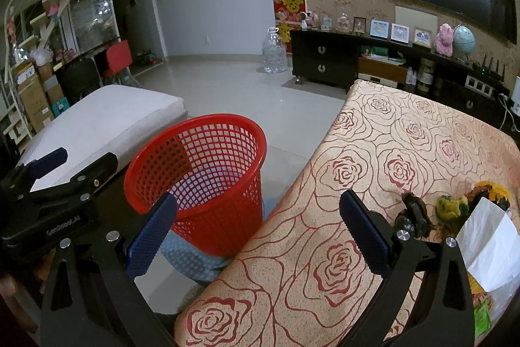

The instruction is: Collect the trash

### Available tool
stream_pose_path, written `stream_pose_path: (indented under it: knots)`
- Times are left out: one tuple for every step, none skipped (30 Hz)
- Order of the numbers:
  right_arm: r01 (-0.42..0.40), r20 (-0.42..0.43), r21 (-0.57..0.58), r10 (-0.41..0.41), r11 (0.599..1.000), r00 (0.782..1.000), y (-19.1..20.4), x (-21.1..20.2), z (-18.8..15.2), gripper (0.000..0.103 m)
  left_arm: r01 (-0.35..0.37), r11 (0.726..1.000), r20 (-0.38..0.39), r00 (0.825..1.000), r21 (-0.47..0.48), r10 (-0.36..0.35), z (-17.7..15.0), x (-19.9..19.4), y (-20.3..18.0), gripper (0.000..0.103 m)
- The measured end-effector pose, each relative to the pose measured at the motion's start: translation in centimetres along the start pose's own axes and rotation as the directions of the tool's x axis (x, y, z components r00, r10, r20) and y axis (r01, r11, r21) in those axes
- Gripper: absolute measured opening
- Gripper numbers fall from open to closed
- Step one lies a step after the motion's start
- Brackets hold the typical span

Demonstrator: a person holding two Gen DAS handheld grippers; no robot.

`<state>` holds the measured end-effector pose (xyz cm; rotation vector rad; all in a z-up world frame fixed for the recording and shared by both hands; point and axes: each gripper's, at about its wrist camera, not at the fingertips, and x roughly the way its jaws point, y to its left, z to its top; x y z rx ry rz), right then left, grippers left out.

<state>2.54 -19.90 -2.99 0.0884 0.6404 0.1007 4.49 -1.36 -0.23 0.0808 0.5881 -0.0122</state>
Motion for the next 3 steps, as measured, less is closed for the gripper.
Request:
stream_pose_path:
  knots:
    - [0.0, 0.0, 0.0, 0.0, 1.0, 1.0, 0.0, 0.0, 0.0, 0.097, 0.001, 1.0, -0.003, 1.0, -0.004, -0.001, -0.04, 0.03, 0.01, 0.095]
    - [0.0, 0.0, 0.001, 0.0, 1.0, 1.0, -0.03, 0.01, -0.02, 0.097, 0.001, 1.0, -0.005, 1.0, -0.006, -0.001, -0.03, 0.07, 0.05, 0.095]
    - [0.0, 0.0, 0.001, 0.0, 1.0, 1.0, -0.05, 0.01, -0.03, 0.097, 0.001, 1.0, -0.006, 1.0, -0.007, -0.001, -0.06, 0.11, 0.11, 0.095]
